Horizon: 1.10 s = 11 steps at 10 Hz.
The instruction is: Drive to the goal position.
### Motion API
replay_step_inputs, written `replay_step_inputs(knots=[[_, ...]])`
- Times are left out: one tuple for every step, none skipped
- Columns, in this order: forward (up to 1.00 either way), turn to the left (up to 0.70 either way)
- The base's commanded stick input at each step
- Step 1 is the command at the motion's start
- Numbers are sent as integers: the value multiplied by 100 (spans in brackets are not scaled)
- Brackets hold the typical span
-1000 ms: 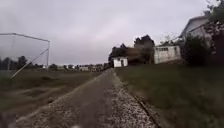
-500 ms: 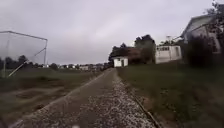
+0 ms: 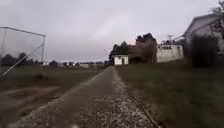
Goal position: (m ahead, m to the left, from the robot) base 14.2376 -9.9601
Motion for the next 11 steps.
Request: replay_step_inputs(knots=[[70, 0], [70, 0], [70, 0], [70, 0], [70, 0], [70, 1], [70, 2], [70, 8], [70, 14], [70, 14], [70, 10]])
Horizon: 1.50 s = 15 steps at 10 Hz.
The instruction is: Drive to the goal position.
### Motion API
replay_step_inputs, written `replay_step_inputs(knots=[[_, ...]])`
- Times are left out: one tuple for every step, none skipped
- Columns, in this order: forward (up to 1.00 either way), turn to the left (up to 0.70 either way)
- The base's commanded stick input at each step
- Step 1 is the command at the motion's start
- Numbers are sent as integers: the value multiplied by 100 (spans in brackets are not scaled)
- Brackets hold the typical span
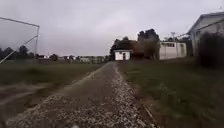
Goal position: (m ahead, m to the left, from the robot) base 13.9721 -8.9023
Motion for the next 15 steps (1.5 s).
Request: replay_step_inputs(knots=[[70, 0], [70, 0], [70, 0], [70, 0], [70, 0], [70, 0], [70, 0], [70, 0], [70, 0], [70, 0], [70, 0], [70, 0], [70, 0], [70, 0], [70, 0]])
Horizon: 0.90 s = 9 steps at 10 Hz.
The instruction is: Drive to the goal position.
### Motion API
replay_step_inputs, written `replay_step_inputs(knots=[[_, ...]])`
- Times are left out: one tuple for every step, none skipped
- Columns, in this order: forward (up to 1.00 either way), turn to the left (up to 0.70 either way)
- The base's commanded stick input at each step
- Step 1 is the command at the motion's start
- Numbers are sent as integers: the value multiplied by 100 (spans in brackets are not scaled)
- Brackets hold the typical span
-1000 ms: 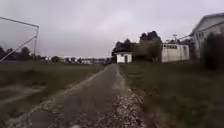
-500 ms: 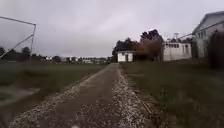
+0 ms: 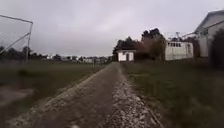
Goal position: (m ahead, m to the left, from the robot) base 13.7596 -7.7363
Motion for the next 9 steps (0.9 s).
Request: replay_step_inputs(knots=[[70, 0], [70, 0], [70, 0], [70, 0], [70, 0], [70, 0], [70, 0], [70, -1], [70, -2]])
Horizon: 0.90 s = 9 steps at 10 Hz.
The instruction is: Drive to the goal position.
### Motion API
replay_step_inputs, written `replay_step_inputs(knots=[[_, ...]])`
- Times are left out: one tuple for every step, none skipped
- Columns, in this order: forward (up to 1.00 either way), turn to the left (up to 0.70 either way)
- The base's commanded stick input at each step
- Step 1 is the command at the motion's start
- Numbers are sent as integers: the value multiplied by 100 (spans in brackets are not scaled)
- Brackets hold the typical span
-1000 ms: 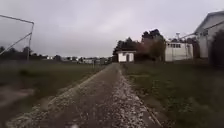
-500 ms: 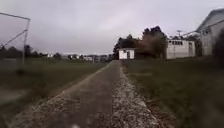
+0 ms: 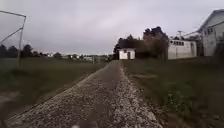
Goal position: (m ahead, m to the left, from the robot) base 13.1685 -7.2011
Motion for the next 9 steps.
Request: replay_step_inputs(knots=[[70, -5], [70, -7], [70, -9], [70, -11], [70, -12], [70, -13], [70, -13], [70, -13], [70, -13]])
